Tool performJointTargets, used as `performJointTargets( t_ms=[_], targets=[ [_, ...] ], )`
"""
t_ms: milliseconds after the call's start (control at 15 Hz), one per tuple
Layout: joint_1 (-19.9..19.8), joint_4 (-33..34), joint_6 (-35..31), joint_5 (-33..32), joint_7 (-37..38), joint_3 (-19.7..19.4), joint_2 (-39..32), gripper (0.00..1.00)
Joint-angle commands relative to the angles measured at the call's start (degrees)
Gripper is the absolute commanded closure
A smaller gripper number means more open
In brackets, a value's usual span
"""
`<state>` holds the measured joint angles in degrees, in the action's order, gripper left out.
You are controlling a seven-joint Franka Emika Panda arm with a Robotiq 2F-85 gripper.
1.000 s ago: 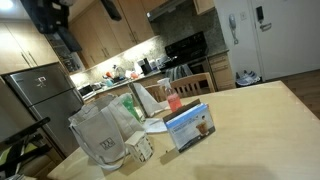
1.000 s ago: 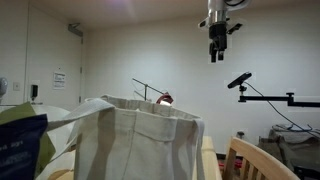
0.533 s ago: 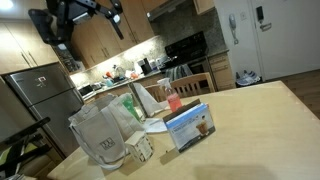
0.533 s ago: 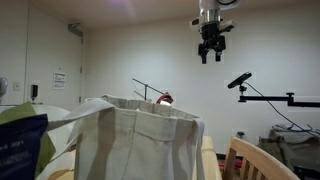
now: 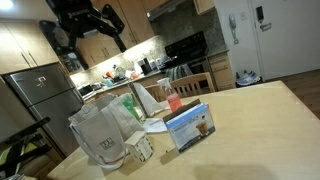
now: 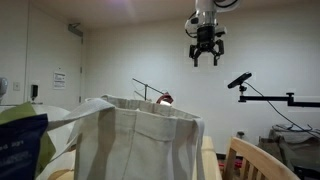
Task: Pick up the three objects from the table, put them in the carrier bag and move the bag to the center of the table
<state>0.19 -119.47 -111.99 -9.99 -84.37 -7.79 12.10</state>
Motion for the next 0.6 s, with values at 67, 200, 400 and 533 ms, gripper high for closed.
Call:
performJointTargets(
  t_ms=[67, 200, 400, 533],
  targets=[
    [-0.67, -0.12, -0.03, 0.17, -0.54, 0.68, -0.11, 0.0],
    [-0.75, -0.12, -0.03, 0.16, -0.53, 0.67, -0.11, 0.0],
    [-1.03, 1.11, -0.98, 5.2, -3.56, -0.94, -3.37, 0.0],
    [-1.04, 2.72, -0.22, 6.46, -4.14, -0.62, -6.38, 0.0]
  ],
)
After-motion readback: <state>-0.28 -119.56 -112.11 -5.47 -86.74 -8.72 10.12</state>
